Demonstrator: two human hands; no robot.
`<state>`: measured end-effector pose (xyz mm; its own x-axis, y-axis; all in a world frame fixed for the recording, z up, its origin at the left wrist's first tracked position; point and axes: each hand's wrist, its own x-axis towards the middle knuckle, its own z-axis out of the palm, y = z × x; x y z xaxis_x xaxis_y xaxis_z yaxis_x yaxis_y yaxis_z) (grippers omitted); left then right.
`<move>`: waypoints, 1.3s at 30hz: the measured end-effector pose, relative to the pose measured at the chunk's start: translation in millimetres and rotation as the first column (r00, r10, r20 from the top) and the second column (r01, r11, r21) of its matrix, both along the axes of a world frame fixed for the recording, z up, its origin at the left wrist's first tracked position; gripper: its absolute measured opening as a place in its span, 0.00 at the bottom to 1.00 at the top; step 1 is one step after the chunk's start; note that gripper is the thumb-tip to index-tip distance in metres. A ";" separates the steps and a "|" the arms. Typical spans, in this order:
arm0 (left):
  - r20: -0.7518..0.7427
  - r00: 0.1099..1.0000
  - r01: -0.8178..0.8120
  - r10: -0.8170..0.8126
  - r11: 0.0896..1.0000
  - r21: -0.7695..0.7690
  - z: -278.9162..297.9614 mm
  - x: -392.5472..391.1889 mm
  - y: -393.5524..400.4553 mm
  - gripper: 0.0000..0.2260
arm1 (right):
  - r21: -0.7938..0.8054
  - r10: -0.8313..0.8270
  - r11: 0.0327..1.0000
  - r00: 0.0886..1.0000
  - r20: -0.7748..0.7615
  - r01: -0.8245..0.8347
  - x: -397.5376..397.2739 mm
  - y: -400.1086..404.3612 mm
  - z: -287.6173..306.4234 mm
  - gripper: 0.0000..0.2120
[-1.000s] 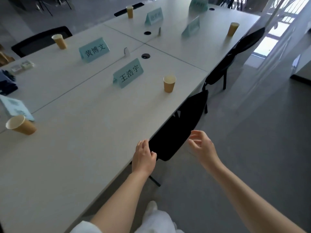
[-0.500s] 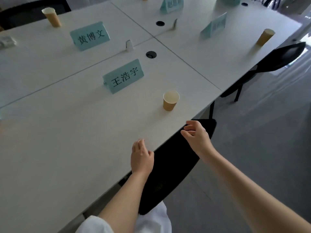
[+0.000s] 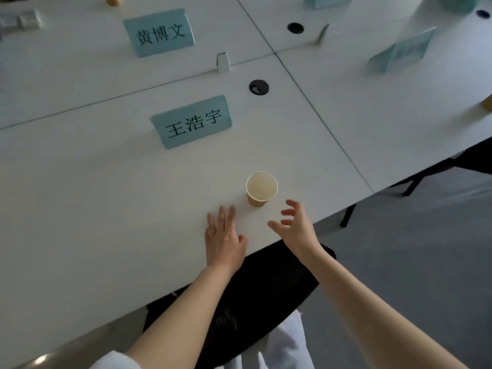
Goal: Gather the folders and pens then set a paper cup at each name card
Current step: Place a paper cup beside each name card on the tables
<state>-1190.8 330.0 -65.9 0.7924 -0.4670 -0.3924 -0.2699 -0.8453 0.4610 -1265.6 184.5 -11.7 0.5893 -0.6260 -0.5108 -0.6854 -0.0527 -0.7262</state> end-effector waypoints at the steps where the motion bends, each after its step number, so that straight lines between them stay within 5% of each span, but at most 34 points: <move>1: -0.001 1.000 -0.022 0.022 1.000 0.004 0.2 -1.4 -7.6 0.32 | 0.013 0.027 1.000 1.000 0.008 -0.027 1.6 -8.0 -4.3 0.32; 14: 0.137 0.961 -0.263 0.242 0.949 0.171 -24.6 -19.9 -38.6 0.29 | -0.044 0.474 0.879 0.859 0.194 -0.475 51.7 -65.3 -43.4 0.45; 19: 0.215 0.917 -0.362 0.336 0.928 0.093 -27.9 -9.6 -46.8 0.24 | -0.063 0.429 0.902 0.868 0.248 -0.428 69.4 -67.8 -47.6 0.32; 31: 0.212 0.880 -0.432 0.425 0.902 -0.016 -33.7 106.9 -90.2 0.28 | -0.185 0.238 0.963 0.941 0.240 -0.197 190.1 -126.3 -36.2 0.31; 39: 0.392 0.853 -0.422 0.346 0.898 0.127 -55.6 115.8 -102.9 0.30 | -0.227 0.259 0.952 0.936 0.240 -0.205 267.2 -149.1 -47.2 0.32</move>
